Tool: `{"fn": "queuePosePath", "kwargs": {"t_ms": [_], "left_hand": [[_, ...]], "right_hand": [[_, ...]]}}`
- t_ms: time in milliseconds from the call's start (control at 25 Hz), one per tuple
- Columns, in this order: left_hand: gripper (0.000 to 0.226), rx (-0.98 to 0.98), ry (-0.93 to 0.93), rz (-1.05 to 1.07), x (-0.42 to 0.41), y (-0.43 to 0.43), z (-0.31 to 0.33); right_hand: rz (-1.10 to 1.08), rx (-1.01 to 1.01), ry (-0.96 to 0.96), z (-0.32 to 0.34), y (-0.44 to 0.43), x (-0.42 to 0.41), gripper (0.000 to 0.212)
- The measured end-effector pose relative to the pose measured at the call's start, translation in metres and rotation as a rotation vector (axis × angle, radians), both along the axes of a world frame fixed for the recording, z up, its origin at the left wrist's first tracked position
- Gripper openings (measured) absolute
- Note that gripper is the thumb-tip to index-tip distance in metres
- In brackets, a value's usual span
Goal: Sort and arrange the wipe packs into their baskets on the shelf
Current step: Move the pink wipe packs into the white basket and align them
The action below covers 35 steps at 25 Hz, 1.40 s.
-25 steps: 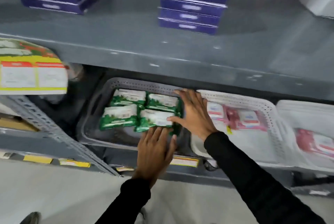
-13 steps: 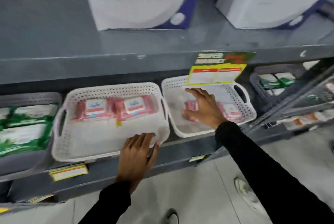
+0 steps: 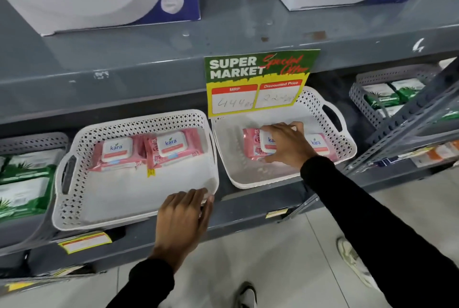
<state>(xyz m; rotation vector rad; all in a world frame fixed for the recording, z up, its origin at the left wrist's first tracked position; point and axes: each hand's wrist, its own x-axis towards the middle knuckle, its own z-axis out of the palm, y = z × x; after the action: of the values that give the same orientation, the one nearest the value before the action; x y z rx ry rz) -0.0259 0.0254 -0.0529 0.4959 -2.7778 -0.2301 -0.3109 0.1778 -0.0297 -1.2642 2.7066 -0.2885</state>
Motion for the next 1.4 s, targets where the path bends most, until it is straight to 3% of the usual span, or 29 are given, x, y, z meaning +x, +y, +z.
{"fn": "queuePosePath", "kwargs": {"t_ms": [160, 320, 480, 640, 760, 920, 1040, 1400], "left_hand": [[0.037, 0.083, 0.069, 0.002, 0.018, -0.020, 0.011], [0.042, 0.091, 0.091, 0.096, 0.060, -0.068, 0.021], [0.037, 0.055, 0.137, 0.134, 0.113, -0.118, 0.015], [0.033, 0.020, 0.176, 0.008, 0.150, -0.146, -0.002], [0.041, 0.044, 0.142, -0.017, 0.156, -0.150, -0.008], [0.038, 0.060, 0.139, -0.017, 0.155, -0.149, -0.010], [0.034, 0.038, 0.192, -0.039, 0.148, -0.140, -0.008], [0.030, 0.055, 0.241, -0.166, 0.049, -0.045, -0.001]], "right_hand": [[0.031, -0.194, 0.026, 0.028, -0.035, 0.029, 0.087], [0.097, -0.277, 0.043, 0.055, -0.103, 0.082, 0.092], [0.291, -0.233, 0.156, 0.054, -0.189, 0.166, 0.091], [0.523, -0.123, 0.212, 0.022, -0.260, 0.241, 0.077], [0.553, -0.056, 0.275, -0.001, -0.287, 0.263, 0.074], [0.531, -0.019, 0.251, -0.011, -0.282, 0.258, 0.100], [0.459, -0.036, 0.099, 0.002, -0.264, 0.242, 0.115], [0.027, -0.125, 0.071, 0.053, -0.081, 0.095, 0.104]]}}
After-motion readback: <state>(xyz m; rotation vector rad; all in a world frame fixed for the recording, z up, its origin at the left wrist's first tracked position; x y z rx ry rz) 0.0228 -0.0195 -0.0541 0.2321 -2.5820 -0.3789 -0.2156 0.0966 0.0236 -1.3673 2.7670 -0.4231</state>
